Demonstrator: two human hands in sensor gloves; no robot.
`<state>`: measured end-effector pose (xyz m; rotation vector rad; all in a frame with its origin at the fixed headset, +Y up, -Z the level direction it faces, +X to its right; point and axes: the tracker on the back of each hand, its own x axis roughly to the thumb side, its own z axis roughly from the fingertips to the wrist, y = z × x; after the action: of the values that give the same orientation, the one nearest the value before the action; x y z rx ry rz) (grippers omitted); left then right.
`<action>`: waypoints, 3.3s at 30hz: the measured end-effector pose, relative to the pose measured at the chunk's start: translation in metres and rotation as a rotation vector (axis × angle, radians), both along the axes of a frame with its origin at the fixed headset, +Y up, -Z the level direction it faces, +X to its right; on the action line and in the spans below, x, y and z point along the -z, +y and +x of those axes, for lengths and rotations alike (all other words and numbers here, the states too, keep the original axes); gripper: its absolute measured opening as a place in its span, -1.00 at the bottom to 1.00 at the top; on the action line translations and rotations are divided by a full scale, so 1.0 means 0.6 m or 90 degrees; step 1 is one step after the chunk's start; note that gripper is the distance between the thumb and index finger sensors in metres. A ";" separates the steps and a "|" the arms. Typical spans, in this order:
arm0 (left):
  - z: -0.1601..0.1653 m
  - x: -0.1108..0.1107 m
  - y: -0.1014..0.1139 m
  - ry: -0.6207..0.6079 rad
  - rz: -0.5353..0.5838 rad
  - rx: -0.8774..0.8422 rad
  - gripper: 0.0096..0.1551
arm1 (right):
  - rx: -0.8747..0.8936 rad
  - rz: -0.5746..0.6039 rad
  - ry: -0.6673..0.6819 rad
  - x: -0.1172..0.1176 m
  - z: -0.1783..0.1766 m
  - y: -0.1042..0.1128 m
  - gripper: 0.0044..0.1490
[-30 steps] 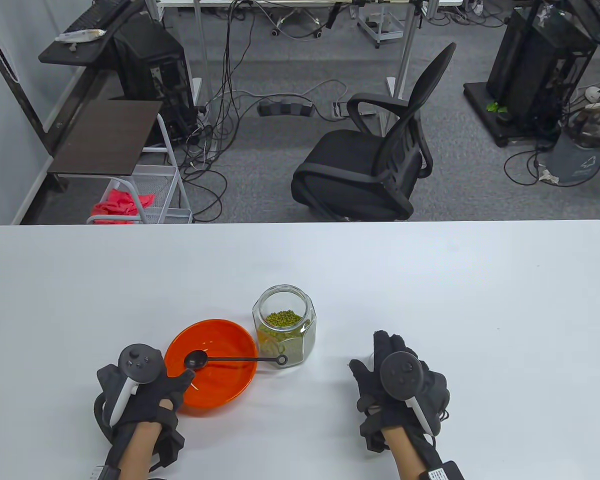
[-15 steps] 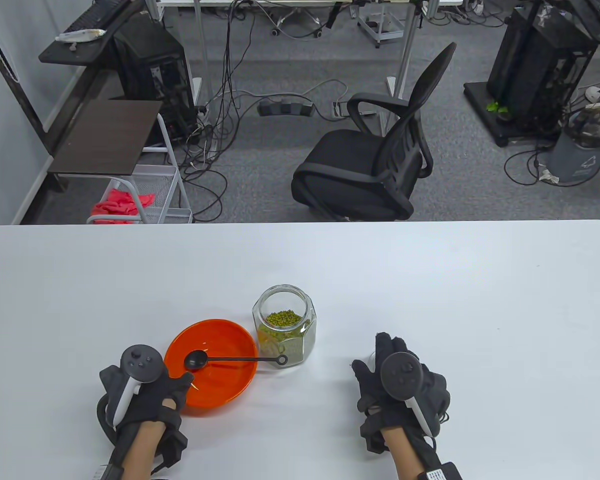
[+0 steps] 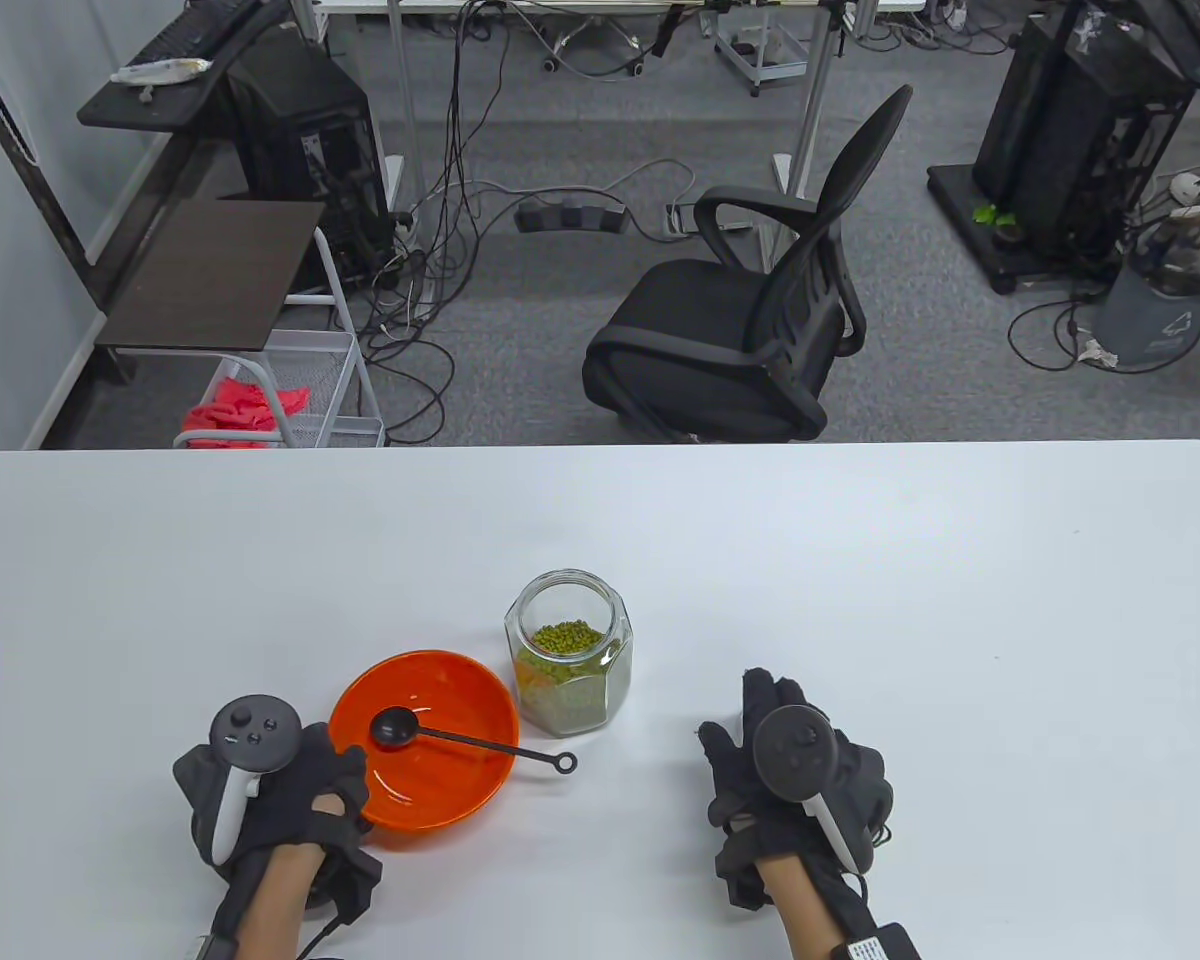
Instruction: Portion mung beans with measuring scoop (Bowl in hand)
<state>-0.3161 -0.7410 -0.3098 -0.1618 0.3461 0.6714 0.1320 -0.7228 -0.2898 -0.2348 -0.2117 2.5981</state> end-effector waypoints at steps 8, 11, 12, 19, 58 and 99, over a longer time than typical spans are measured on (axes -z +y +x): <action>0.005 -0.014 0.018 -0.020 0.038 -0.060 -0.30 | 0.112 0.008 0.022 -0.004 -0.011 -0.001 -0.13; 0.013 -0.017 0.025 -0.055 0.051 -0.079 -0.29 | 0.132 0.027 0.037 -0.007 -0.018 0.002 -0.14; 0.015 -0.018 0.027 -0.062 0.053 -0.081 -0.28 | 0.145 0.032 0.041 -0.008 -0.021 0.003 -0.14; 0.020 -0.021 0.029 -0.082 0.057 -0.086 -0.27 | 0.249 0.039 0.095 -0.014 -0.047 0.003 -0.20; 0.009 -0.022 0.034 -0.083 0.052 -0.082 -0.27 | 0.509 -0.067 0.187 -0.021 -0.132 -0.041 -0.41; -0.029 -0.021 0.036 -0.014 0.073 -0.084 -0.26 | 0.029 0.152 0.077 0.029 -0.113 0.221 -0.49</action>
<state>-0.3334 -0.7195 -0.2971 -0.0835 0.2768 0.8172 0.0643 -0.5903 -0.3072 0.0027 -0.4638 2.5037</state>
